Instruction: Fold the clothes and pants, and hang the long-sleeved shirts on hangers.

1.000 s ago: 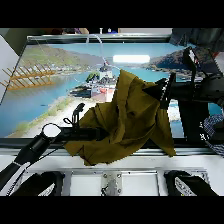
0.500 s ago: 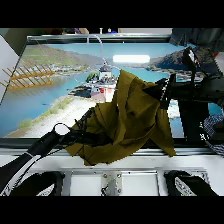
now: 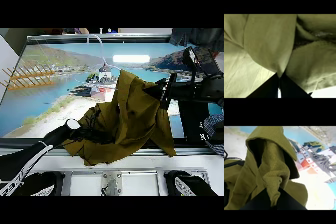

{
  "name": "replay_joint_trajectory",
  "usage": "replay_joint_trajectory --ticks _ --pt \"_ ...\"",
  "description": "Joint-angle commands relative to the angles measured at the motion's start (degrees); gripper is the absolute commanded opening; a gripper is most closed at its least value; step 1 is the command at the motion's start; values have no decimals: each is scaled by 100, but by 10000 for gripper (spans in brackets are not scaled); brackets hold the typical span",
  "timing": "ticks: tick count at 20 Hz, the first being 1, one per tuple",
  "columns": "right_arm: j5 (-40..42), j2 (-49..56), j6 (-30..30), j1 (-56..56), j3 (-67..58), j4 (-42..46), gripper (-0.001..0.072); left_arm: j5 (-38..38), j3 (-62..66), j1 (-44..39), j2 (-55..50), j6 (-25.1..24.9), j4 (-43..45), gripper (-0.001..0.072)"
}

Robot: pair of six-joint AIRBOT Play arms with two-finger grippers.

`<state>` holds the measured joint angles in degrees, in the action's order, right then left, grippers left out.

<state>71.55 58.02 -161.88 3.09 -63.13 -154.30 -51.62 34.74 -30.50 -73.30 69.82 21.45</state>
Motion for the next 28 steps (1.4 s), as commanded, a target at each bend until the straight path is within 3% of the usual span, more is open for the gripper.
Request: replay_joint_trajectory --ticks 1,7,10,21,28 --pt "-2 -210 227 2 -7 -2 17 -68 76 295 24 11 210 18" --pt "26 -1008 1069 2 -7 243 15 -496 168 2358 1082 190 1075 17" --pt "422 -1268 1456 2 -7 481 15 -938 734 2933 1067 293 1735 16" --pt "1419 -1836 2326 2 -4 1198 15 -1587 3283 3405 -391 649 2750 17" --pt "1816 -1862 2564 2 -4 1722 15 -2092 4653 3405 -520 721 3112 17"
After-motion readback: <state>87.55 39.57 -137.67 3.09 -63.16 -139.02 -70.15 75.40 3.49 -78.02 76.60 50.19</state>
